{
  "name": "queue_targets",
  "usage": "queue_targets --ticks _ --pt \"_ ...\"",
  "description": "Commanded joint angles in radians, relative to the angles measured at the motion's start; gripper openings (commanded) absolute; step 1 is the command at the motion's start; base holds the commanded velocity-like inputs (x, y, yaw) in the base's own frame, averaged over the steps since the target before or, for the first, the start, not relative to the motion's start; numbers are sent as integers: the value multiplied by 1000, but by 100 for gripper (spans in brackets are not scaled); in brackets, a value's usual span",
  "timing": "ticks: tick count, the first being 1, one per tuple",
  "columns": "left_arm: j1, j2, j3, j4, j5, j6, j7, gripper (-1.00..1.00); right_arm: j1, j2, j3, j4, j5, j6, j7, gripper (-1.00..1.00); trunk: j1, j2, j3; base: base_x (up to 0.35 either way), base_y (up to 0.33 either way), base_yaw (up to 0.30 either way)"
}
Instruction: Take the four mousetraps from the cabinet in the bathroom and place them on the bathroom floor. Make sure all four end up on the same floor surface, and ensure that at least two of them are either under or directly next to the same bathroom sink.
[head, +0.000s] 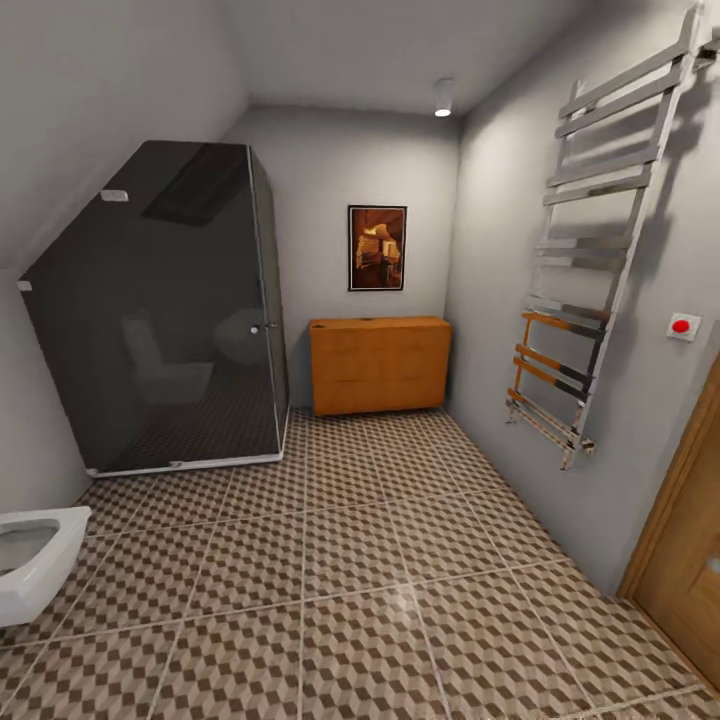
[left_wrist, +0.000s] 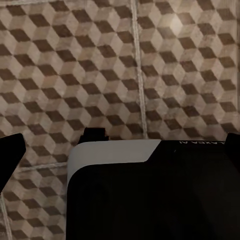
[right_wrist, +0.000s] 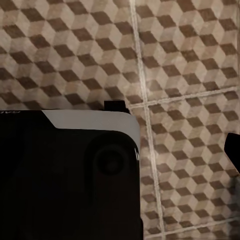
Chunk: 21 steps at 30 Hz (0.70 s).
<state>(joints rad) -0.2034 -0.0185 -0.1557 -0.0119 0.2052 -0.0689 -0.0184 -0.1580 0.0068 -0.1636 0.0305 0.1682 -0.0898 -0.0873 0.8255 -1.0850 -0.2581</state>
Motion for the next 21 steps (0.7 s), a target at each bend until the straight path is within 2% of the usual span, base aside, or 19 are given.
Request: queue_targets --ticks 1,9,14,21 --pt "-1 0 -8 1 11 -4 -2 100 -2 0 -8 3 7 -5 -5 100 0 -1 -1 0 0 -296" --pt "-1 0 -8 1 8 -3 -2 100 -2 -1 -8 3 -23 -5 -5 100 0 -1 -1 0 0 -241" --pt "0 0 -8 0 6 2 -1 100 -2 -2 -8 3 -31 -5 -5 100 0 -1 -1 67 0 -71" --pt "-1 0 -9 0 7 9 6 100 -2 -2 -8 3 -34 -5 -5 100 0 -1 -1 236 0 -21"
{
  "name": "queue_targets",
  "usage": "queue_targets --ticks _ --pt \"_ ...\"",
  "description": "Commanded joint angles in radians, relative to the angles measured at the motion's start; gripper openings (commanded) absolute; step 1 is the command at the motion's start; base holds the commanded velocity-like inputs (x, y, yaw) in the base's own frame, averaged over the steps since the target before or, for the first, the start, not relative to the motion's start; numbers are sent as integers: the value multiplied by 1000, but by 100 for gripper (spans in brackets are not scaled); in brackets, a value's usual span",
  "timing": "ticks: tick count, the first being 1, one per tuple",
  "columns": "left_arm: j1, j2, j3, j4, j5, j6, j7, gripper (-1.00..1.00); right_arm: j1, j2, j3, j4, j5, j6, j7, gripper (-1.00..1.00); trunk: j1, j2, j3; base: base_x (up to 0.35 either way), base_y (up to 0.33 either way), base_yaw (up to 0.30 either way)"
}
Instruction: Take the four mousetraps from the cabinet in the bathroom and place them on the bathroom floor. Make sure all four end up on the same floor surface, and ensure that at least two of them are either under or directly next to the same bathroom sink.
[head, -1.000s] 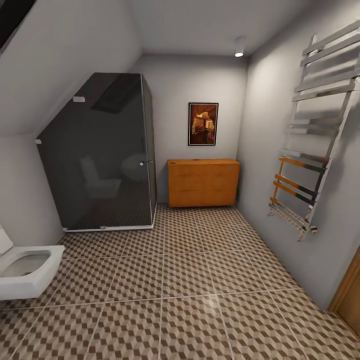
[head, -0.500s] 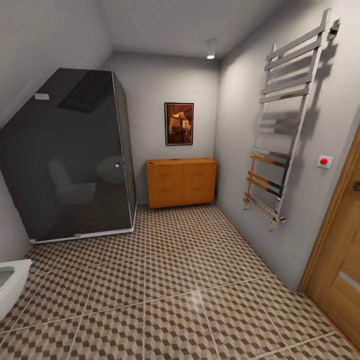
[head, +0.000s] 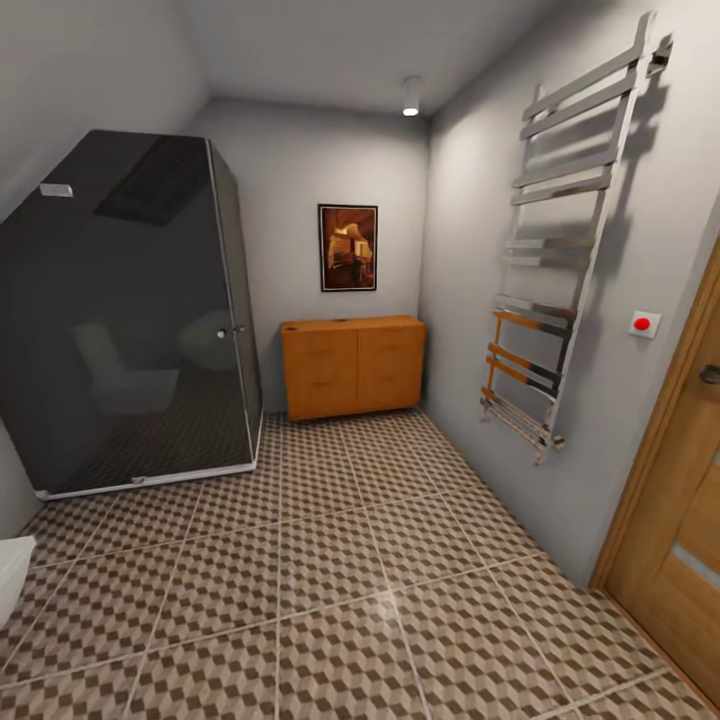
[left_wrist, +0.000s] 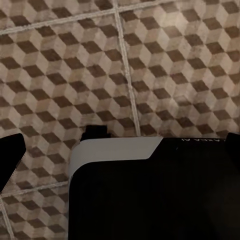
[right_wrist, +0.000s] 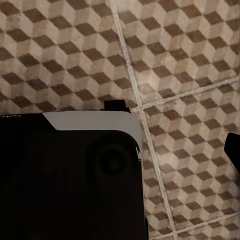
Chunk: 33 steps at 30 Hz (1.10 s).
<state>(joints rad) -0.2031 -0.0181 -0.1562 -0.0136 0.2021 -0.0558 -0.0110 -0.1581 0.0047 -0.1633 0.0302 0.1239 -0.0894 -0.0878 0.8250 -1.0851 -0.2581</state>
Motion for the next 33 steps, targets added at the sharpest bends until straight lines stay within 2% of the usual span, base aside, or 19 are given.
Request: queue_targets --ticks 1,17,33 --pt "-1 0 -9 1 11 -3 0 100 -1 0 -9 3 10 -6 -4 100 1 -1 -1 285 0 -9" --pt "-1 1 -13 1 13 34 3 100 -1 -1 -8 2 9 -6 -6 100 1 -1 -1 315 0 -2" --pt "-1 0 -11 0 11 37 3 100 -1 -2 -8 2 9 -5 -6 100 1 -1 -1 324 0 0"
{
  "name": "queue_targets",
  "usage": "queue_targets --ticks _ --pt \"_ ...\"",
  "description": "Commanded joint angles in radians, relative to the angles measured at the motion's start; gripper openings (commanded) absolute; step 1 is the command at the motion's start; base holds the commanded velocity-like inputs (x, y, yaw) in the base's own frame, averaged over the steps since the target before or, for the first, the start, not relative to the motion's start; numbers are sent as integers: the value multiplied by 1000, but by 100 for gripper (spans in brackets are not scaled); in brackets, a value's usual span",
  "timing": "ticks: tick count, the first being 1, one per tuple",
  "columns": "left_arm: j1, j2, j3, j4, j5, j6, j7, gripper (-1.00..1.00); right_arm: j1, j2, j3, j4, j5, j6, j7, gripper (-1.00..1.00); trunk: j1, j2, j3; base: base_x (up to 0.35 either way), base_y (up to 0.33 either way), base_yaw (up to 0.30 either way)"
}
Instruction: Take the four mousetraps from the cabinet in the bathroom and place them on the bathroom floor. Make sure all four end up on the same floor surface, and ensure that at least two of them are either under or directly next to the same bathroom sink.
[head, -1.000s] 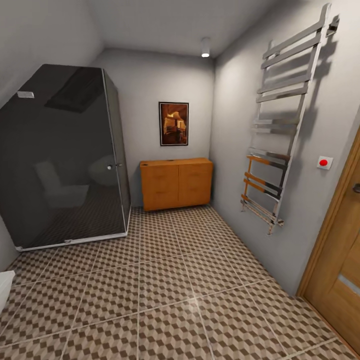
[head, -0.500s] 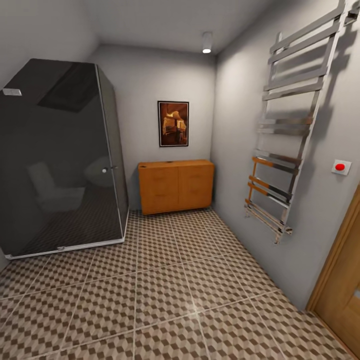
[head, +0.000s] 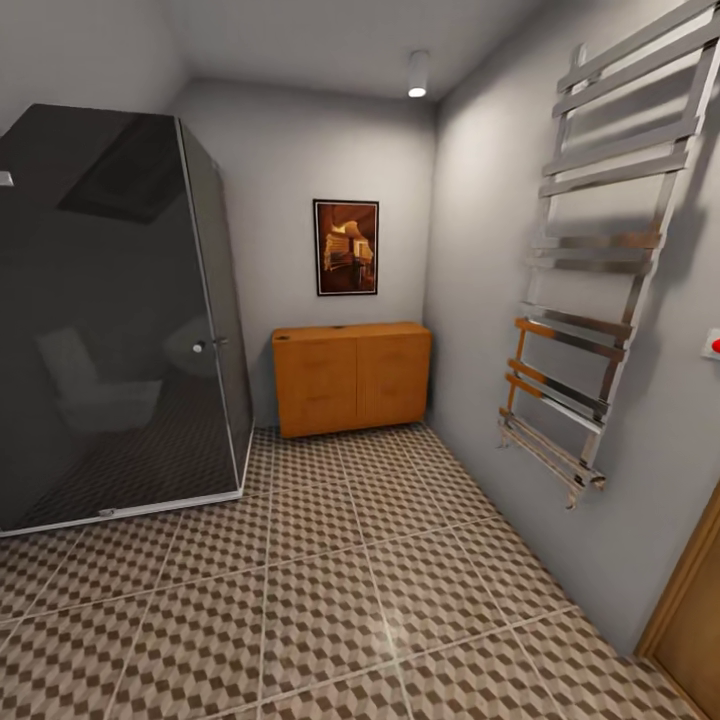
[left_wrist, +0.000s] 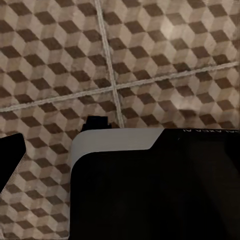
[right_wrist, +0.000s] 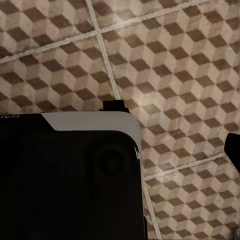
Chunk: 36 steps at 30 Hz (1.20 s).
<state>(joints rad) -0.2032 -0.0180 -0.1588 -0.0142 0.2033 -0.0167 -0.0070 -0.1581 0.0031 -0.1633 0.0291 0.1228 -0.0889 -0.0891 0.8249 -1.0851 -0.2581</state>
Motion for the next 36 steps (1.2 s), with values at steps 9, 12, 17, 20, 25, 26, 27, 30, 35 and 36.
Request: queue_targets --ticks 9,12,17,20,25,26,27,30,35,36 --pt "-1 1 -7 0 10 -2 -1 100 -1 0 -9 3 10 -6 -4 100 1 -1 -1 324 0 0" --pt "-1 1 -6 0 10 -2 -1 100 -1 0 -9 3 10 -6 -4 100 1 -1 -1 324 0 0" --pt "-1 0 -5 0 10 -2 -1 100 -1 0 -9 3 11 -6 -4 100 1 -1 -1 324 0 0" --pt "-1 0 -7 0 9 -2 -1 100 -1 0 -9 3 11 -5 -4 100 1 -1 -1 324 0 0" --pt "-1 0 -6 0 9 -2 -1 100 -1 1 -9 3 11 -5 -4 100 1 -1 -1 324 0 0" --pt "-1 0 -7 0 8 -2 -2 100 -1 1 -9 3 11 -5 -4 100 1 -1 -1 324 0 0" --pt "-1 0 -7 0 8 -2 -1 100 -1 1 -9 3 11 -5 -4 100 1 -1 -1 324 0 0" --pt "-1 0 -7 0 8 -3 -2 100 -1 1 -9 3 11 -5 -4 100 1 -1 -1 324 0 0" --pt "-1 0 -7 0 7 -3 -2 100 -1 1 -9 3 11 -5 -4 100 1 -1 -1 324 0 0" --pt "-1 0 -6 0 7 -3 -2 100 -1 1 -9 3 11 -5 -4 100 1 -1 -1 324 0 0"
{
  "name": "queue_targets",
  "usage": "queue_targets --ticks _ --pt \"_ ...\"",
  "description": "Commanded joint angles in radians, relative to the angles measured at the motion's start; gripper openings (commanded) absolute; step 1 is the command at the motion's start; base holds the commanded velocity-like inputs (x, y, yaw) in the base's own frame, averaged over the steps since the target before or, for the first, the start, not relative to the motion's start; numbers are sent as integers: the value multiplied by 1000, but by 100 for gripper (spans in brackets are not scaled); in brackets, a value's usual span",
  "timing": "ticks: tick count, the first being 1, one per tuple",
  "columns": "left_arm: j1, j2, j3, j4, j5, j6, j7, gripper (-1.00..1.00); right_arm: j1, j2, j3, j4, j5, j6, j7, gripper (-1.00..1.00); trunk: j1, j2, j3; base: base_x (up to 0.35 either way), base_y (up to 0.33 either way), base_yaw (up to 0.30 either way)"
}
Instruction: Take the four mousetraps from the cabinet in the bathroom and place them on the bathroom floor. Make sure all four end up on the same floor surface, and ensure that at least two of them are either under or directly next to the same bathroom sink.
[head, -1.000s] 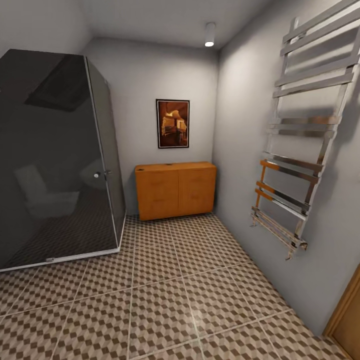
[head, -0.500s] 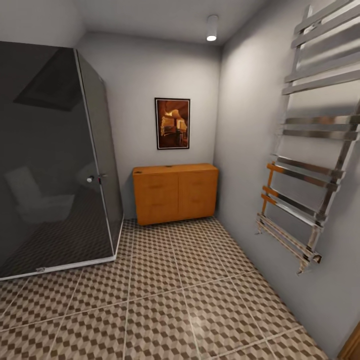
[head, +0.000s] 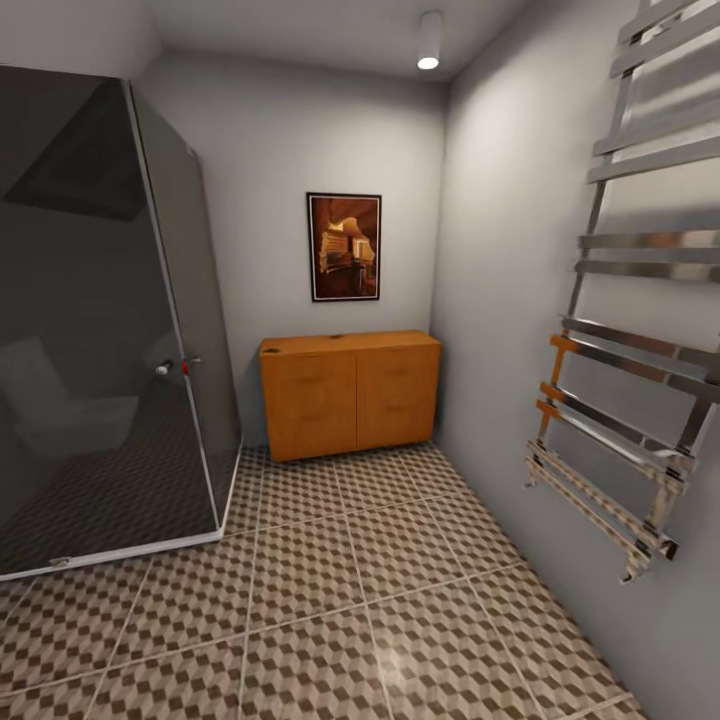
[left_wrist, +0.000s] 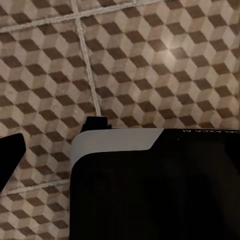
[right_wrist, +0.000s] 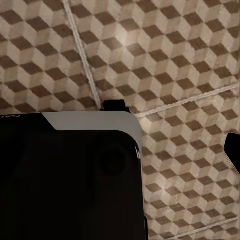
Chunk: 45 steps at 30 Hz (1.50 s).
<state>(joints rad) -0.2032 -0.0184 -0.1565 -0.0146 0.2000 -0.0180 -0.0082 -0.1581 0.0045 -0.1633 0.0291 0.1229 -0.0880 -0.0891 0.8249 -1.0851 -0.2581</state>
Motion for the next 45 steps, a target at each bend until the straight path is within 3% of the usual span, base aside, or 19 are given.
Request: queue_targets --ticks 1,45 --pt "-1 0 -9 1 10 -1 0 100 -1 0 -9 3 11 -6 -4 100 1 -1 -1 324 0 0" --pt "-1 0 -8 1 16 0 1 100 -1 -3 -9 3 11 -8 -9 100 1 -1 -1 324 0 0"
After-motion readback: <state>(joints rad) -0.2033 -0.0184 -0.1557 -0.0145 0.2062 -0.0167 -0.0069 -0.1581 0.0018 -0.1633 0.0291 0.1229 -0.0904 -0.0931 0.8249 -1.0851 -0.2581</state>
